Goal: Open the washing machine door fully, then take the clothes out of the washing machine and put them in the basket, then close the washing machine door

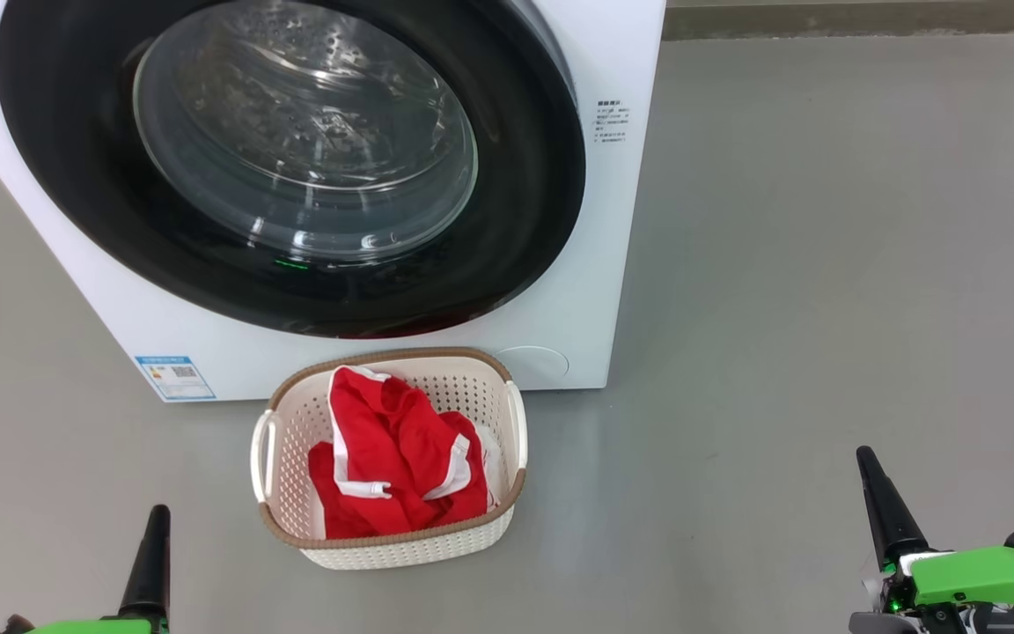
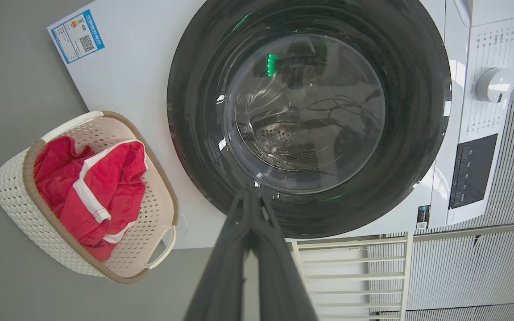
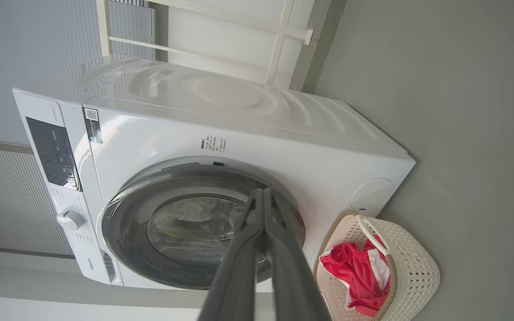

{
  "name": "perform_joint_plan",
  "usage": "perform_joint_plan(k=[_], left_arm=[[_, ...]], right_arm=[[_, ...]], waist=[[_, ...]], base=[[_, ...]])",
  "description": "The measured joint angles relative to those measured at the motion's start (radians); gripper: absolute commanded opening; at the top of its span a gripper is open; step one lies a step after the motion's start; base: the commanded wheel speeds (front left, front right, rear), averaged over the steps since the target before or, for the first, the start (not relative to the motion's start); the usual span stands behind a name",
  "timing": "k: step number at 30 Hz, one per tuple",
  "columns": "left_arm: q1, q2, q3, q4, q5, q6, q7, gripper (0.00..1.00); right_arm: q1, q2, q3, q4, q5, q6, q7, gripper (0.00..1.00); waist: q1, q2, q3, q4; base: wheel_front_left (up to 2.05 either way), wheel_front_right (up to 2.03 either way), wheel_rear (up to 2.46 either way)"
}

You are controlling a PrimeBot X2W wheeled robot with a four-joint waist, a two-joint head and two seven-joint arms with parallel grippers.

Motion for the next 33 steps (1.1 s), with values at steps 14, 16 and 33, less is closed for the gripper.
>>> perform_joint_plan(k=[14, 16, 33], left_arm=[[-0.008, -0.015, 0.022, 0.000, -0.143, 0.000, 0.043, 0.00], [-0.008, -0.018, 0.025, 0.000, -0.156, 0.000, 0.044, 0.00], [-0.018, -0.021, 0.029, 0.002, -0.155, 0.000, 0.049, 0.00]], right_arm=[[0.000, 0.016, -0.028, -0.008, 0.151, 0.000, 0.044, 0.00], [0.000, 0.017, -0.029, -0.008, 0.164, 0.000, 0.047, 0.00], [0.000, 0.020, -0.033, -0.009, 0.168, 0.000, 0.052, 0.00]], waist=[[0.0000, 0.0000, -0.017, 0.005], [0.0000, 0.0000, -0.018, 0.005], [0.0000, 0.0000, -0.018, 0.005]], base=[[0.00, 0.00, 0.00], [0.00, 0.00, 0.00], [0.00, 0.00, 0.00]])
